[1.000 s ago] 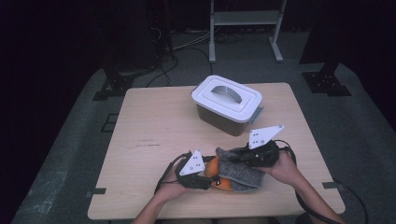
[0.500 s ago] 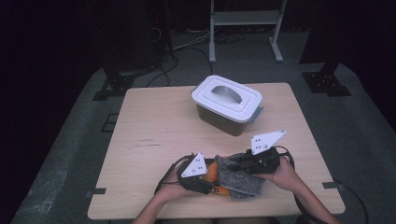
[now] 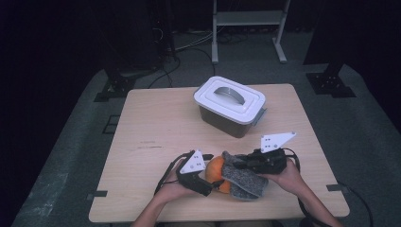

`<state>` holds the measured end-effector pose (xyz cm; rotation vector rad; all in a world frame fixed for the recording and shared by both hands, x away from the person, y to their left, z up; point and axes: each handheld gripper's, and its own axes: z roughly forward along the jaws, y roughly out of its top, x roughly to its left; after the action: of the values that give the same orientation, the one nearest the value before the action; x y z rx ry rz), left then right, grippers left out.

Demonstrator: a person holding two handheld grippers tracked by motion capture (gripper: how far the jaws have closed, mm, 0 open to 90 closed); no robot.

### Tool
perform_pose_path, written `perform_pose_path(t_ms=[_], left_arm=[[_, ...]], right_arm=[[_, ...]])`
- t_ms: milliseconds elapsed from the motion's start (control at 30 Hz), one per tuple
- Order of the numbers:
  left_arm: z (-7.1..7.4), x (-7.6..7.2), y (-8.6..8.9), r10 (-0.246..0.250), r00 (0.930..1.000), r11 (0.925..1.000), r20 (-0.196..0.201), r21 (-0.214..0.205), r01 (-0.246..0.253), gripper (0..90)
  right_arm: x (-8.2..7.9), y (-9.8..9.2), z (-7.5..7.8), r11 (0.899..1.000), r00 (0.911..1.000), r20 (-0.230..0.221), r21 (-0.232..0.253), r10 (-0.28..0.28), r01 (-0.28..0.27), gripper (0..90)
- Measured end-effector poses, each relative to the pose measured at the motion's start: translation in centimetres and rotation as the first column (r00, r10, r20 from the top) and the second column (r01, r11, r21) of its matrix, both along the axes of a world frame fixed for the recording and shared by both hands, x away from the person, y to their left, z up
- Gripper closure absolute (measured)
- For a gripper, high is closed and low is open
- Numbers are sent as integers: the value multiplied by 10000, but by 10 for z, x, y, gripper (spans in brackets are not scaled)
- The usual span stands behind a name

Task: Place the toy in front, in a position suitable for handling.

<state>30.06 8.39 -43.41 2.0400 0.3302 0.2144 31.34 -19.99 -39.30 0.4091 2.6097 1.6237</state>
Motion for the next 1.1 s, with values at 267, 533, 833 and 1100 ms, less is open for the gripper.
perform_pose_path(t_ms=[267, 533, 833, 1100], left_arm=[[-1, -10, -4, -494, 9941, 9982, 963, 371, 460, 363], [-3, -10, 2, -368, 9925, 9987, 1162, 381, 325, 388], [-1, -13, -2, -450, 9859, 9989, 1611, 174, 428, 393], [-2, -3, 2, -579, 9975, 9983, -403, -35, 578, 81]], right_arm=[[-11, 7, 8, 9995, 9987, 424, -130, 286, -281, 796], [-10, -13, 3, 9986, 9988, 491, -521, -7, 33, 796], [-1, -28, 7, 9990, 9988, 189, 29, -448, 448, 794], [-5, -9, -10, 9994, 9992, -174, 42, 347, -346, 793]])
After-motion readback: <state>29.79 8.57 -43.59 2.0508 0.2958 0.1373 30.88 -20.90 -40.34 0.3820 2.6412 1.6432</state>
